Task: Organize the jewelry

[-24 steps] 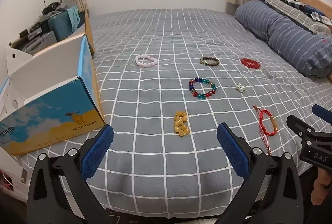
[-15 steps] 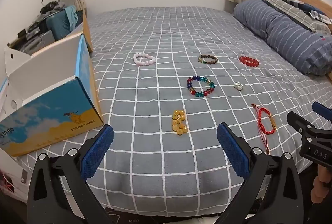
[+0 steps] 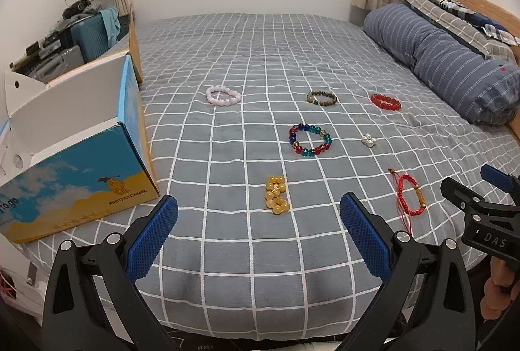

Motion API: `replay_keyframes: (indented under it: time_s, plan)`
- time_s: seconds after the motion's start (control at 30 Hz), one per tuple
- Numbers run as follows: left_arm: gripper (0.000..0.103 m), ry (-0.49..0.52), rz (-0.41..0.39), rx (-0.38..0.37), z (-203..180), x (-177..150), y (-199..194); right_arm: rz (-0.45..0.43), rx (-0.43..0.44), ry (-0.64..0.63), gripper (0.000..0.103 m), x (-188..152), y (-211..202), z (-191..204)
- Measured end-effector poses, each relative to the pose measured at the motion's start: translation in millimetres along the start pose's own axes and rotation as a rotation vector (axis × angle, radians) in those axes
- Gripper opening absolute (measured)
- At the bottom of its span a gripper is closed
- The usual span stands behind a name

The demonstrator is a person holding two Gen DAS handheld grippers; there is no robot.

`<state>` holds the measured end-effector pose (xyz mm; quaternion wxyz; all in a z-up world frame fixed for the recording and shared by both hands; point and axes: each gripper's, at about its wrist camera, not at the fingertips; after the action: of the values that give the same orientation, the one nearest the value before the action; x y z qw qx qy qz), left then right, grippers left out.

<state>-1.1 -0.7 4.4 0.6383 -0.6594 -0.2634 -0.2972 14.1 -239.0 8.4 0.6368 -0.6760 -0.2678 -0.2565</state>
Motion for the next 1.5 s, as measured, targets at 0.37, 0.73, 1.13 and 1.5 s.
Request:
replay_keyframes:
  time_s: [0.37, 0.73, 1.13, 1.5]
  plan:
    - [0.097, 0.021, 0.004, -0.004, -3.2, 2.1, -2.1, -0.004, -0.009, 0.01, 0.096, 1.2, -0.4, -1.4]
    - [0.097, 0.014, 0.012, 0.03, -2.5, 3.1, 0.9, -0.004, -0.013, -0.008, 0.096, 3.6, 2.0, 1.7]
    - [0.097, 0.014, 0.023, 0.013, -1.1, -0.2, 0.5, -0.001, 0.002, 0.004, 0.096, 2.1, 0.8, 2.7]
    - [0.097, 0.013, 0.034, 0.023, 0.0, -1.8, 2.5, 0.003, -0.014, -0.002, 0.096, 2.5, 2.4, 3.8]
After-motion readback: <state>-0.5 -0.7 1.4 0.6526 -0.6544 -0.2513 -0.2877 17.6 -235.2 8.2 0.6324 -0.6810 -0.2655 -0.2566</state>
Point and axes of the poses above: each gripper's, at about its wrist camera, not at the fingertips, and y roughly the way its jaws point, z to its left, x to its top, and after that the axes turned 1 degree about -x, right-handed
